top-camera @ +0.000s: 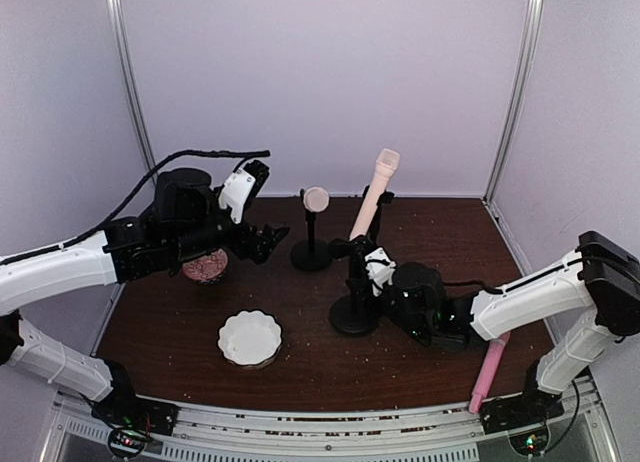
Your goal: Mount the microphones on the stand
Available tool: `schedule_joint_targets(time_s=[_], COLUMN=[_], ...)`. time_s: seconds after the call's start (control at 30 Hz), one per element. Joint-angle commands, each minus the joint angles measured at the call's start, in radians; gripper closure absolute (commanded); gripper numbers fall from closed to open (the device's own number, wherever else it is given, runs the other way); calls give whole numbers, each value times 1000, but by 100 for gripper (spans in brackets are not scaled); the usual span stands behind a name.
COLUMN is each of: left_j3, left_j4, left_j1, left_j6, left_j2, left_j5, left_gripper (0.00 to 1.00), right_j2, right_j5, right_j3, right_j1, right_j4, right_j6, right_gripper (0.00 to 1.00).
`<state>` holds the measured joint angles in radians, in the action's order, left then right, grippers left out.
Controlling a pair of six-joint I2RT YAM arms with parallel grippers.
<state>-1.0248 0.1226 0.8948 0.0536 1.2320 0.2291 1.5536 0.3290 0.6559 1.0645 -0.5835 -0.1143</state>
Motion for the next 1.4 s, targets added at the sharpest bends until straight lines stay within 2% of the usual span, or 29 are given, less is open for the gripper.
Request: schedule_joint_targets(time_s=[0.0,0.1,0.23,0.37,0.6,0.7,0.83,0.93,1.07,1.37], left_j3=[6,5,-7,-19,-41,-51,-28,-27,-39,-47], left_j4=[-24,-14,5,31,73,94,71,72,89,95], left_j1=[-17,-16,-17,-17,-17,-17,-17,-17,-17,-17], left_j6=[21,29,28,26,16,-13,-26,-24,-21,0], left_j2=[-24,-19,-10,-9,-40,-63,-100,-102,-94,-98], left_j5=[-24,-44,-52,-56,-95,-78,-67,-88,-99,-138], left_gripper=[2,2,2,2,2,2,2,2,2,2], right_j2=[-36,-79,-187,-369,-677,-808,-924,-964,-938,-859], right_j5=[-14,-18,-13,-15,35,42,99,131,112,-112], right_j3=[16,8,-10,-59,-185,-260,-286,-269,-222,-210], right_j1=[1,2,5,12,20,17,7,-11,-35,-82], right_j4=[-20,49,195,425,961,1085,1263,1421,1590,1670], right_j6=[-34,-67,-136,-268,-711,-893,-1039,-1150,-1256,-1333], right_gripper=[71,58,46,43,43,39,35,36,40,45])
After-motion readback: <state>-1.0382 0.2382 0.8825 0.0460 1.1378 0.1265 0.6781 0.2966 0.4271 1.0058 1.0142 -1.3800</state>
